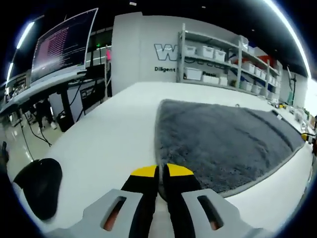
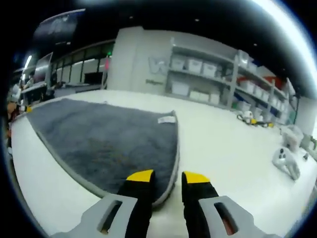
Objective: Open the folded towel by lifting each exposed corner and separating the folded layers until the towel lies flat within the target outline without major curled edges
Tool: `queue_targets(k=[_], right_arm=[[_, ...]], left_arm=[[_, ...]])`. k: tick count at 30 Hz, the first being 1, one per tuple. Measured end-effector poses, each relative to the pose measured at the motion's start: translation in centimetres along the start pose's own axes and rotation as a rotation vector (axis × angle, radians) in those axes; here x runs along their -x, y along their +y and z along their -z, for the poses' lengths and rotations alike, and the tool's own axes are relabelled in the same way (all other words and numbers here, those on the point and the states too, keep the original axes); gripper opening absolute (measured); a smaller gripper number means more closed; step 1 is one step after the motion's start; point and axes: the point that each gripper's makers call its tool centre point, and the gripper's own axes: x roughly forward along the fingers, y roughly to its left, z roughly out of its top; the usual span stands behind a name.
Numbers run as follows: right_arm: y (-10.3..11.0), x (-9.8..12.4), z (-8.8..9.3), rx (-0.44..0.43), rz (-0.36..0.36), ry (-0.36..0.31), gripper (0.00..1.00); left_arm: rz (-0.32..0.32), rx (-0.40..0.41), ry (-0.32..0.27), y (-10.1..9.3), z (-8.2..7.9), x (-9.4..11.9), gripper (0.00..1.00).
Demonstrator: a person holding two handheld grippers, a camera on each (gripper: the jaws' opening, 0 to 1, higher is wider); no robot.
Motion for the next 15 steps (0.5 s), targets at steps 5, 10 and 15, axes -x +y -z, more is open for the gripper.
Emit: queue_targets(k=[5, 10, 15], right_arm=[[-0.64, -0.13, 0.45, 0.03, 0.031, 0.034, 0.19], [-0.86, -0.12, 0.51, 0.046, 0.041, 0.044, 0.21], [-0.75, -0.05, 0.48, 0.075, 0.043, 0.039, 0.2]], left_arm=[[0.0, 0.023, 0.009, 0.17, 0.16, 0.27, 0.04], [-0.006, 0.024, 0.005, 0.28, 0.14, 0.38, 0.03], [-0.016, 0.025, 0.008, 0.81, 0.25, 0.58, 0.03]])
